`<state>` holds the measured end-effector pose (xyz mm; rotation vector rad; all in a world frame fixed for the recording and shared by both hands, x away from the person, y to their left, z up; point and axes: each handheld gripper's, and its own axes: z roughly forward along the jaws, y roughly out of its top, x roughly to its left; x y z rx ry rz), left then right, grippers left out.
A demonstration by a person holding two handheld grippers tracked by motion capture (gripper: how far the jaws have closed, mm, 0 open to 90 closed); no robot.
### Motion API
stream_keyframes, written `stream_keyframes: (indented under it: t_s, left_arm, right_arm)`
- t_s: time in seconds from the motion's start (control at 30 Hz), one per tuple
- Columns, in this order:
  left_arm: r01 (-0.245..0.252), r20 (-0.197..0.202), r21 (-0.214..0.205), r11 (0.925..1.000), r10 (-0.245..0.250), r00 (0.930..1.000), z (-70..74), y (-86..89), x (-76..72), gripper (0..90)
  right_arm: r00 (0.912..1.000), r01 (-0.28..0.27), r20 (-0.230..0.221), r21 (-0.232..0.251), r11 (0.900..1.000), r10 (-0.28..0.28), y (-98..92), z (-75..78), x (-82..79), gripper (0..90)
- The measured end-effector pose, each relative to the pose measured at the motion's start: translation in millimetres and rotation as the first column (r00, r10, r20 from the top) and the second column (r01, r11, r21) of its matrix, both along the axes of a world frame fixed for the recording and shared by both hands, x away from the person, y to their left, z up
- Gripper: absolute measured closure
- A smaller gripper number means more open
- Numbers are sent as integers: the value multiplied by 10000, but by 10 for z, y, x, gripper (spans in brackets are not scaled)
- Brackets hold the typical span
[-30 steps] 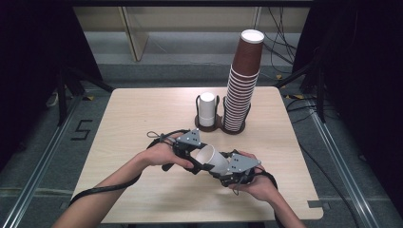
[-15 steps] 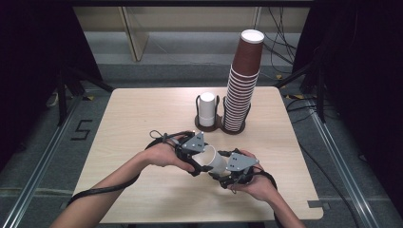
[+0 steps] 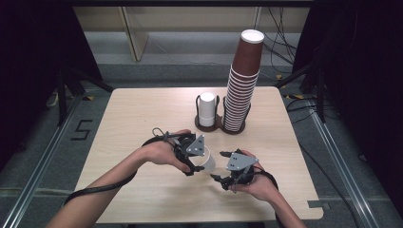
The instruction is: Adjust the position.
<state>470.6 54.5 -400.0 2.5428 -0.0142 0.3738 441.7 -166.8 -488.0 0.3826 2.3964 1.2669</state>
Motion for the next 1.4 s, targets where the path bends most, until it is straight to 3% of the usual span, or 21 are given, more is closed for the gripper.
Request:
stream_keyframes:
  t_s: [0.17, 0.23, 0.3, 0.4, 0.47, 0.53, 0.57, 0.73, 0.8, 0.9, 0.93, 0.97, 1.03, 1.07, 1.23, 1.27, 1.33, 1.37, 1.4]
  left_arm:
    - [182, 177, 883, 9959, -198, 9996, 28, 0, -6, 229]
    - [148, 98, 928, 9956, -157, 9998, 22, -7, -22, 229]
    - [339, 184, 1322, 9906, -366, 9992, 39, -8, -22, 229]
    - [357, 106, 1333, 9904, -375, 9992, 34, -11, -30, 229]
    - [391, 66, 1304, 9907, -403, 9992, 31, -12, -31, 230]
    - [446, 59, 1324, 9902, -458, 9989, 25, -14, -34, 230]
    - [455, 63, 1317, 9902, -468, 9989, 22, -15, -36, 230]
    - [545, 62, 1293, 9901, -557, 9984, 26, -22, -42, 230]
    - [570, 49, 1298, 9899, -581, 9983, 30, -24, -46, 230]
    - [649, 20, 1298, 9894, -657, 9978, 33, -28, -52, 230]
    - [665, 4, 1301, 9893, -671, 9977, 35, -30, -54, 230]
    - [702, 16, 1300, 9890, -710, 9975, 37, -33, -53, 231]
    - [694, -14, 1273, 9894, -698, 9976, 37, -39, -56, 231]
    - [706, -19, 1257, 9896, -709, 9975, 37, -43, -57, 231]
    - [895, 26, 1212, 9886, -905, 9959, 42, -64, -60, 232]
    - [920, 0, 1251, 9879, -927, 9957, 45, -67, -60, 232]
    - [910, -2, 1233, 9882, -917, 9958, 42, -70, -63, 234]
    - [918, -17, 1234, 9881, -923, 9957, 41, -70, -63, 234]
    - [930, -41, 1213, 9882, -932, 9956, 42, -70, -62, 234]
  right_arm:
    - [9998, -171, -98, -136, 9998, 169, 31, -10, -6, 168]
    - [9996, -280, 77, -233, 9993, 282, 45, -5, 2, 171]
    - [9992, -400, -100, -196, 9990, 398, 68, -6, 5, 174]
    - [9985, -545, -73, -94, 9985, 544, 95, 9, 21, 185]
    - [9979, -585, -289, 92, 9982, 588, 120, 21, 27, 193]
    - [9973, -714, -161, 190, 9973, 717, 149, 37, 46, 205]
    - [9971, -616, -420, 269, 9977, 627, 165, 42, 38, 210]
    - [9935, -1134, -94, 173, 9934, 1136, 269, 71, 91, 240]
    - [9931, -1068, -460, 273, 9939, 1080, 306, 64, 80, 252]
    - [9902, -1382, -204, 112, 9903, 1384, 346, 60, 111, 268]
    - [9908, -1214, -573, 234, 9923, 1226, 363, 55, 88, 274]
    - [9888, -1466, -266, 110, 9891, 1469, 374, 56, 115, 281]
    - [9881, -1530, -130, 104, 9882, 1532, 390, 62, 122, 291]
    - [9885, -1419, -489, 237, 9896, 1429, 400, 55, 102, 296]
    - [9848, -1728, -153, 142, 9849, 1730, 419, 70, 126, 308]
    - [9839, -1741, -371, 233, 9845, 1749, 425, 62, 117, 310]
    - [9839, -1738, -375, 321, 9843, 1750, 425, 55, 116, 316]
    - [9844, -1748, -168, 270, 9842, 1753, 418, 61, 125, 319]
    - [9847, -1648, -510, 405, 9855, 1668, 418, 51, 106, 324]
